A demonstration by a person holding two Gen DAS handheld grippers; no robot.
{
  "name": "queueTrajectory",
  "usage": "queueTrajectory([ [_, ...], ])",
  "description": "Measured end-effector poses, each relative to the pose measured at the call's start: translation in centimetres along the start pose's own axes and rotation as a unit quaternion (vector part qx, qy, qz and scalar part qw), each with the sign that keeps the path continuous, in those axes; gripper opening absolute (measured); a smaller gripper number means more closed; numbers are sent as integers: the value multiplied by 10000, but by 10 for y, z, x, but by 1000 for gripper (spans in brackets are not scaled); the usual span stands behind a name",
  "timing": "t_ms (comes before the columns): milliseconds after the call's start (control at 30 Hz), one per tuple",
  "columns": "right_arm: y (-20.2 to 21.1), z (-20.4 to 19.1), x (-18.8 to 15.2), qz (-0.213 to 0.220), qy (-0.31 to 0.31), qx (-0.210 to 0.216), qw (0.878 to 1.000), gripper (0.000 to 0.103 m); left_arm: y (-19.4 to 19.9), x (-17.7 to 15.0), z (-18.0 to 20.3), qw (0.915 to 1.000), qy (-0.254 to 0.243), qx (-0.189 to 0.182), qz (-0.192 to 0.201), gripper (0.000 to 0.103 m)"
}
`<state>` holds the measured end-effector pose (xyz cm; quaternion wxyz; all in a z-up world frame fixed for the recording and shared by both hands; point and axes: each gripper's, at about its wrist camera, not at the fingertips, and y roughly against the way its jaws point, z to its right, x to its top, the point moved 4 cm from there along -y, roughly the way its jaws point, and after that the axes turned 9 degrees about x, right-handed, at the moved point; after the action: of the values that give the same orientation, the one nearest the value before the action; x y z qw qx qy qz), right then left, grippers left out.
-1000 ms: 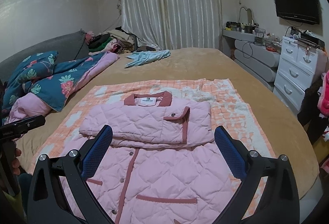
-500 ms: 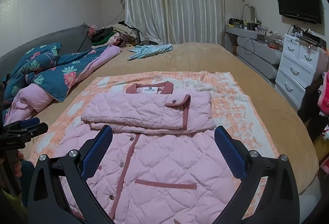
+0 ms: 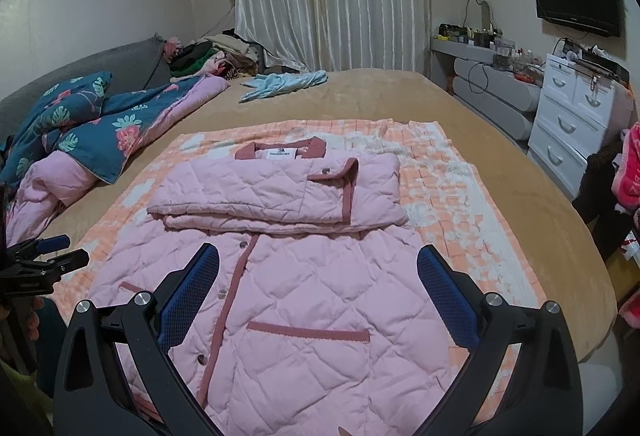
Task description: Fold large clothes
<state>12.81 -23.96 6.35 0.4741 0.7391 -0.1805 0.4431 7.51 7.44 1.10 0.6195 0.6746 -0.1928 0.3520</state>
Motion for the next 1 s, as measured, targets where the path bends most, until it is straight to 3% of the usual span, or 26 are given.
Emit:
queueTrajectory([
  [1000,-16,64,-74,-809,-539,-404,9944,99,-49,-70,-57,9946,77,481,-912,94],
])
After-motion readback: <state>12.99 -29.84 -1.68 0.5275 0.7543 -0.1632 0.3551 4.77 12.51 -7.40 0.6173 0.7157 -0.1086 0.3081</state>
